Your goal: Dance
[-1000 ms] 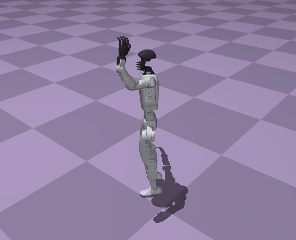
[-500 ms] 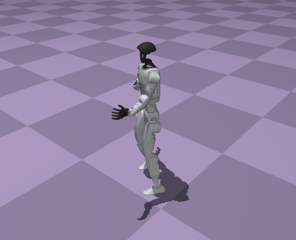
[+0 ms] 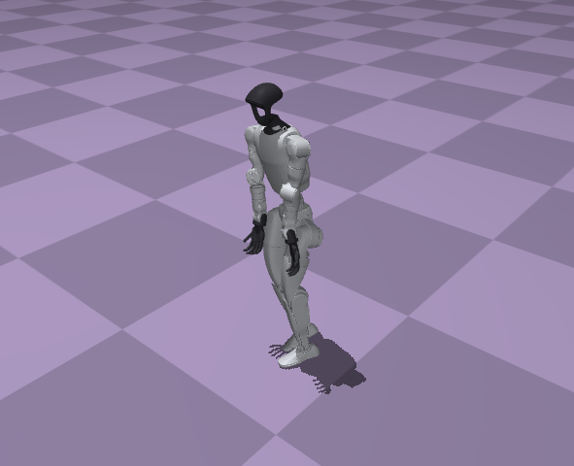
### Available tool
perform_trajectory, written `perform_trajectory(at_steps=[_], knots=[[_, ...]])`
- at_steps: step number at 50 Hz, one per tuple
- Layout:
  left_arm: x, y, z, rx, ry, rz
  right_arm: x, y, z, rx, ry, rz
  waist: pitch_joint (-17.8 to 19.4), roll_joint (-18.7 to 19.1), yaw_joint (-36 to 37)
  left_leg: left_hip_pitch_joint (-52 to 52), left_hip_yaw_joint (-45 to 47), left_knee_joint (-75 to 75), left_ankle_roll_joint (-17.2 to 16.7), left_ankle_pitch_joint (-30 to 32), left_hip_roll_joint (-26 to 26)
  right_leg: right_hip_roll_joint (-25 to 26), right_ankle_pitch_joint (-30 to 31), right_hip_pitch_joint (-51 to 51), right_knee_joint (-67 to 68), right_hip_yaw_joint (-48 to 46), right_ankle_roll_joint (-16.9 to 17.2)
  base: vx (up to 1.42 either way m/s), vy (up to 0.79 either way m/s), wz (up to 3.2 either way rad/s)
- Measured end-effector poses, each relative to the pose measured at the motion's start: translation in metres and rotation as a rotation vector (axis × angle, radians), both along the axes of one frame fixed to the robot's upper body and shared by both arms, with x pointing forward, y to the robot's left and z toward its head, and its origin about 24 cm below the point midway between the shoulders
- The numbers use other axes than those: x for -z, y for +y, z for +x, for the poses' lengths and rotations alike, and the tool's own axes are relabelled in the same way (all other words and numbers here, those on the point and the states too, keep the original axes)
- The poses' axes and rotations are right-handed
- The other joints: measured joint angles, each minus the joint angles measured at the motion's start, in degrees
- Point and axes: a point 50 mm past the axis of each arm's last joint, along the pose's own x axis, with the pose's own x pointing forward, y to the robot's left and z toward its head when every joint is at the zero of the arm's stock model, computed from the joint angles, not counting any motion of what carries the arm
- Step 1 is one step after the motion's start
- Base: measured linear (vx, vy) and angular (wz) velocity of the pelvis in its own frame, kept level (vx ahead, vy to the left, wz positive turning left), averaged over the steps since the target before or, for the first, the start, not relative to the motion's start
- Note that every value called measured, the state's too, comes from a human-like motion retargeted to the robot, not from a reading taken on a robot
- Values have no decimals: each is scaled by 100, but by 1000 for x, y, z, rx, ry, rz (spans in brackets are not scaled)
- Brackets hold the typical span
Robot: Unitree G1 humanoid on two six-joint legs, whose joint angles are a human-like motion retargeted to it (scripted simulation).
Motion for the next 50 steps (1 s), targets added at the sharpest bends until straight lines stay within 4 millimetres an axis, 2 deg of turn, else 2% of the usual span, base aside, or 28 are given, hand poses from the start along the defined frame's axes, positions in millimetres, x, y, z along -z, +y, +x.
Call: perform_trajectory(at_steps=[2, 4, 5, 7, 8, 10, 12, 15, 18, 20, 23, 24, 27, 30, 32, 33, 35, 37, 38, 40, 43, 44, 45, 48, 50], knots=[[-7, -7, 19, -28, -73, -56, -9, -2, 20, -138, -102, -31, 23, 23, -137, -6, 565, 103, -91, -196, 495, 454, -293, -163, 617, 534, 0, -12, -42, -3], [-15, -17, 37, -7, -150, -101, -18, 4, 38, -215, -165, -26, -4, 198, -329, 85, 274, 115, -63, -276, 554, 673, -553, -182, 1119, 1108, 0, -5, 21, 61], [-20, -26, 47, 6, -193, -135, -23, 8, 46, -234, -193, -18, -18, 319, -459, 85, 2, 146, -2, -242, 489, 595, -827, -202, 1356, 1340, 0, -23, 91, 69], [-33, -50, 67, 28, -284, -224, -32, 15, 61, -204, -277, -11, -134, 328, -553, 77, 161, -167, 208, 131, 226, -364, -907, -343, 1564, 1434, -109, -33, 83, 59], [-41, -58, 78, 39, -338, -256, -37, 19, 69, -172, -320, 4, -167, 296, -545, 85, 179, -235, 178, 220, 247, -389, -666, -251, 1432, 1733, -374, -31, 24, 89], [-58, -72, 100, 47, -439, -307, -46, 26, 83, -86, -392, 46, -231, 264, -597, 66, -46, -322, 107, 392, 243, -267, -515, 20, 1008, 2470, -374, -29, -8, 130], [-82, -83, 125, 40, -546, -359, -60, 30, 102, 27, -451, 93, -217, 217, -606, 38, -210, -397, 51, 606, 327, -339, -700, 205, 566, 2326, -390, -32, -13, 119], [-122, -99, 161, 57, -713, -440, -83, 29, 131, 150, -534, 130, -194, -86, -509, -100, -56, -522, 172, 1031, 367, -414, -807, 407, -150, 1528, -1127, -39, -15, 71], [-169, -121, 190, 117, -881, -528, -110, 20, 161, 200, -612, 105, -137, -316, -341, -184, 479, -468, 45, 1034, 361, -485, -624, 502, -557, 1313, -1096, -42, -8, 87], [-195, -138, 199, 177, -973, -583, -127, 9, 179, 186, -665, 60, -154, -423, -439, -116, 1309, -217, 263, 627, 397, -588, -492, 460, -703, 957, -1092, -22, 2, 148], [-220, -151, 206, 227, -1080, -640, -143, -5, 193, 50, -745, -41, -279, -497, -574, 186, 1469, 194, -61, 479, 52, -542, -278, 508, -901, 631, -1102, -4, 6, 98], [-225, -153, 207, 229, -1102, -655, -148, -10, 197, -15, -765, -87, -324, -535, -612, 282, 1486, 311, 18, 484, -115, -559, -197, 504, -924, 582, -1042, 1, 9, 66], [-233, -156, 209, 226, -1146, -682, -164, -37, 209, -237, -805, -263, -398, -632, -771, 680, 1784, 352, 563, 442, -431, -623, 56, 458, -914, 446, -850, -1, 12, 78], [-225, -157, 204, 256, -1151, -682, -186, -60, 220, -508, -840, -474, -462, -551, -829, 1211, 2563, -491, 993, 75, -298, -549, 346, 465, -836, 285, -440, 6, 8, 79], [-207, -150, 199, 283, -1123, -650, -203, -68, 227, -718, -886, -608, -495, -436, -1003, 1365, 2200, -786, 677, 75, -38, -426, 450, 391, -624, 138, 0, 6, -27, 100], [-197, -141, 197, 295, -1111, -622, -214, -67, 232, -825, -922, -671, -452, -406, -1057, 1236, 1746, -670, 302, 95, 184, -158, 434, 323, -492, 147, 0, 2, -61, 71], [-171, -121, 190, 313, -1070, -582, -238, -64, 240, -1011, -1002, -801, -347, -377, -1104, 979, 1124, -349, -158, 104, 415, 212, 192, 235, -158, 738, 0, 5, -43, 54], [-138, -102, 173, 347, -992, -569, -268, -67, 247, -1142, -1089, -953, -250, -323, -1262, 952, 984, -167, -253, 1, 567, 599, -147, 302, 207, 1666, 0, 12, 7, 122], [-118, -94, 159, 365, -931, -571, -282, -71, 248, -1195, -1118, -1026, -241, -228, -1389, 981, 910, -181, -179, -17, 587, 669, -382, 362, 373, 2164, 0, 2, 55, 155], [-76, -77, 121, 386, -780, -574, -306, -80, 247, -1295, -1176, -1160, -360, -89, -1566, 893, 774, -341, -135, 125, 505, 353, -812, 197, 689, 2363, 0, -3, 62, 158], [-21, -46, 50, 393, -510, -524, -341, -99, 243, -1334, -1217, -1422, -562, -173, -1828, 629, 342, -381, -401, 453, 346, 525, -554, 557, 511, 3569, -29, 10, 9, 216], [-7, -35, 26, 390, -417, -501, -355, -110, 239, -1313, -1215, -1534, -591, -194, -1878, 537, 137, -415, -517, 606, 304, 579, -487, 601, 444, 3750, -334, -2, 0, 254], [4, -22, 2, 387, -324, -475, -369, -122, 235, -1282, -1210, -1650, -595, -209, -1919, 465, -103, -444, -656, 751, 283, 628, -426, 623, 376, 3758, -780, -8, -7, 255], [22, 26, -45, 310, -134, -332, -419, -159, 209, -1152, -1136, -2064, -510, -236, -1710, 368, -521, -875, -1287, 1163, 386, 821, -409, 725, 39, 3427, -1793, -16, -10, 222], [24, 61, -65, 238, -70, -215, -450, -182, 185, -1065, -1020, -2360, -454, -319, -1489, 413, -514, -1273, -1737, 1021, 464, 680, -520, 799, -257, 2830, -2081, -12, 0, 205]])
